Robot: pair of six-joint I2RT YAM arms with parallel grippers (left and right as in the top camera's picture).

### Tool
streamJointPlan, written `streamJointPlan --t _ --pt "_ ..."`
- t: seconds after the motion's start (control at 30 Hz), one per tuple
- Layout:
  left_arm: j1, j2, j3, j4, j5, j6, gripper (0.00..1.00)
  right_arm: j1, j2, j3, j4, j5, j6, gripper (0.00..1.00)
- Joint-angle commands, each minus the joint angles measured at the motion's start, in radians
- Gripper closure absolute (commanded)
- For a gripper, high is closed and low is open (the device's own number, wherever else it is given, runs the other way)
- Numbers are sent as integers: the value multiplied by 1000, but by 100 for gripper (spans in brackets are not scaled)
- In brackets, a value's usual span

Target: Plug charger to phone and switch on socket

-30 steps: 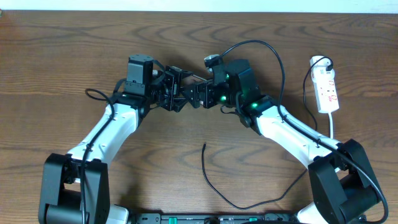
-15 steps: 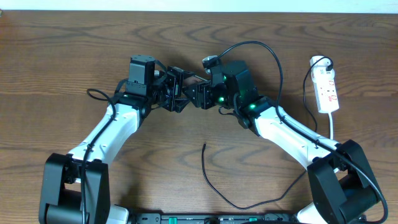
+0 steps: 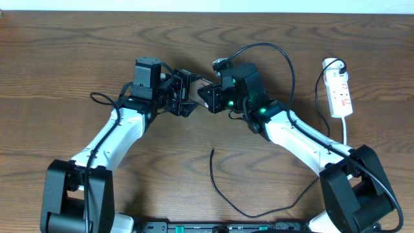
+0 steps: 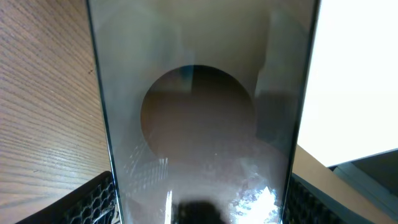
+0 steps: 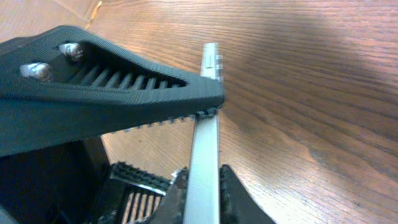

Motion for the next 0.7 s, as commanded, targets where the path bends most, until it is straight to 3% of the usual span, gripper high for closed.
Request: streamJointPlan --t 0.0,0.2,0.23,0.3,0.33,0.67 --pt "-1 -24 19 11 -17 2 93 10 6 21 0 -45 -6 96" --pt "-1 -24 19 11 -17 2 93 10 6 21 -3 -45 -6 99" --pt "-1 -24 19 11 -17 2 76 10 6 21 -3 -45 -6 99" --pt "-1 -24 19 11 -17 2 26 10 6 21 -3 -45 -6 99" --pt "-1 -24 19 11 -16 2 9 10 6 21 -3 -44 -6 99" --pt "0 -24 19 86 93 29 9 -68 6 21 -3 7 -6 99"
